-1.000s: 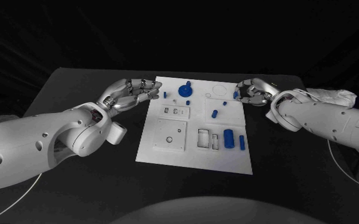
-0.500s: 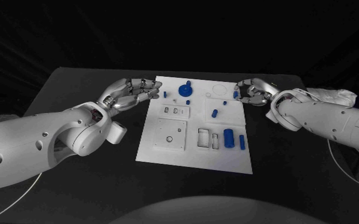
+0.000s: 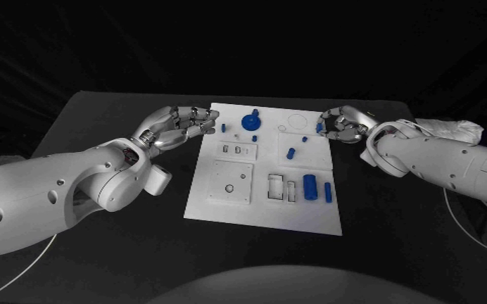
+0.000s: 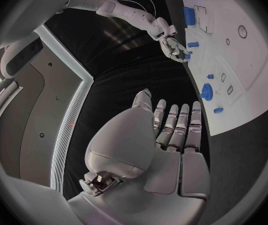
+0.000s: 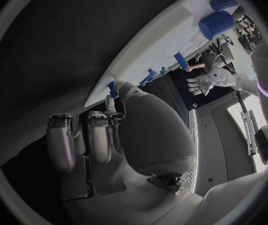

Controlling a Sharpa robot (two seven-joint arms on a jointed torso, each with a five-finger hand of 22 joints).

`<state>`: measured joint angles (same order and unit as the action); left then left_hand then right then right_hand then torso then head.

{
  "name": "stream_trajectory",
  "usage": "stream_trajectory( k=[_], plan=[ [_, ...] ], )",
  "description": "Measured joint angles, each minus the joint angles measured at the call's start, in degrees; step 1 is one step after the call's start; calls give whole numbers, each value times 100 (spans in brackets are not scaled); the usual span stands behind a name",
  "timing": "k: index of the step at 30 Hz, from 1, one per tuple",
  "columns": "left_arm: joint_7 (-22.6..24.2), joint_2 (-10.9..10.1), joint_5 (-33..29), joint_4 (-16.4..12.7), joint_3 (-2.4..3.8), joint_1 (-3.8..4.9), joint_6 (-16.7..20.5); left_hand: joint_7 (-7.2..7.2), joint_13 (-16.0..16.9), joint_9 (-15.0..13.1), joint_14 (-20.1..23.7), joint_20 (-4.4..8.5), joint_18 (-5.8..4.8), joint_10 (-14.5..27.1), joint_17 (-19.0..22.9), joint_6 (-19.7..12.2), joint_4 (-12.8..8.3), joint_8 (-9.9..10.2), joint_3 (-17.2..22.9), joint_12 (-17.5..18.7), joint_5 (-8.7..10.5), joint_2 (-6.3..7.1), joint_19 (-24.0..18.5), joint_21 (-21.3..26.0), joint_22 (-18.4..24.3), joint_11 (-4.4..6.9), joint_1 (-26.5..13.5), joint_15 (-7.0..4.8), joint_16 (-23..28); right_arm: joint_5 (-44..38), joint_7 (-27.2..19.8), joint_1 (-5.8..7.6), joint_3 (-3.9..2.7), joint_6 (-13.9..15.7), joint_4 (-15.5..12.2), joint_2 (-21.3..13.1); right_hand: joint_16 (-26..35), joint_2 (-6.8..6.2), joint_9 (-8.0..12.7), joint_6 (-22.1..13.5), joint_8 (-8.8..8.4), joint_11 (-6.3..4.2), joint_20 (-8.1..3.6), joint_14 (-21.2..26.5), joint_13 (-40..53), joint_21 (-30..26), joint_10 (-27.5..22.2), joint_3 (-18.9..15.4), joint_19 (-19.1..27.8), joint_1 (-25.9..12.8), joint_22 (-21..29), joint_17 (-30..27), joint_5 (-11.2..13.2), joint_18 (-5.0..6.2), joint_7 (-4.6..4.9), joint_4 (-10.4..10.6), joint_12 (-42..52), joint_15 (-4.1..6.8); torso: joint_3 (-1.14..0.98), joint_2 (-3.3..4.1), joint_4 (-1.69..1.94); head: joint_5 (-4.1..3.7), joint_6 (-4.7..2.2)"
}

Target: Assemble the parts on the task board

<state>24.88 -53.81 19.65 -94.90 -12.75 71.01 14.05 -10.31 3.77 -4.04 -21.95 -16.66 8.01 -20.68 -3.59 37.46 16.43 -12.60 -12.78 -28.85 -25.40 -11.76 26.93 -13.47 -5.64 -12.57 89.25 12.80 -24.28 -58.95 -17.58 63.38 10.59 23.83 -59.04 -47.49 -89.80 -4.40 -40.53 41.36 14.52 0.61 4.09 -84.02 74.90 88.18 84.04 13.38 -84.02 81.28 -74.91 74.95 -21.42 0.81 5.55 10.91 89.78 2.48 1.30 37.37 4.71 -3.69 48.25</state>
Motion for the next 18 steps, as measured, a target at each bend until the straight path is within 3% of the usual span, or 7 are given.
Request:
stream_trajectory(
  k=[18],
  plan=[
    [-25, -2, 1, -2, 0, 0, -12, 0, 0, 0, 0, 0, 0, 0, 0, 0, 0, 0, 0, 0, 0, 0, 0, 0, 0, 0, 0, 0, 0, 12, 7, 1, -1, -4, 4, 26, 0, 0, -60, 141, 143, 0, 0, 0, 0, 0, 0, 0, 0, 0, -4, -1, -22, 0, -21, 0, 0, 0, 0, 0, 2, 7, 30]
  ],
)
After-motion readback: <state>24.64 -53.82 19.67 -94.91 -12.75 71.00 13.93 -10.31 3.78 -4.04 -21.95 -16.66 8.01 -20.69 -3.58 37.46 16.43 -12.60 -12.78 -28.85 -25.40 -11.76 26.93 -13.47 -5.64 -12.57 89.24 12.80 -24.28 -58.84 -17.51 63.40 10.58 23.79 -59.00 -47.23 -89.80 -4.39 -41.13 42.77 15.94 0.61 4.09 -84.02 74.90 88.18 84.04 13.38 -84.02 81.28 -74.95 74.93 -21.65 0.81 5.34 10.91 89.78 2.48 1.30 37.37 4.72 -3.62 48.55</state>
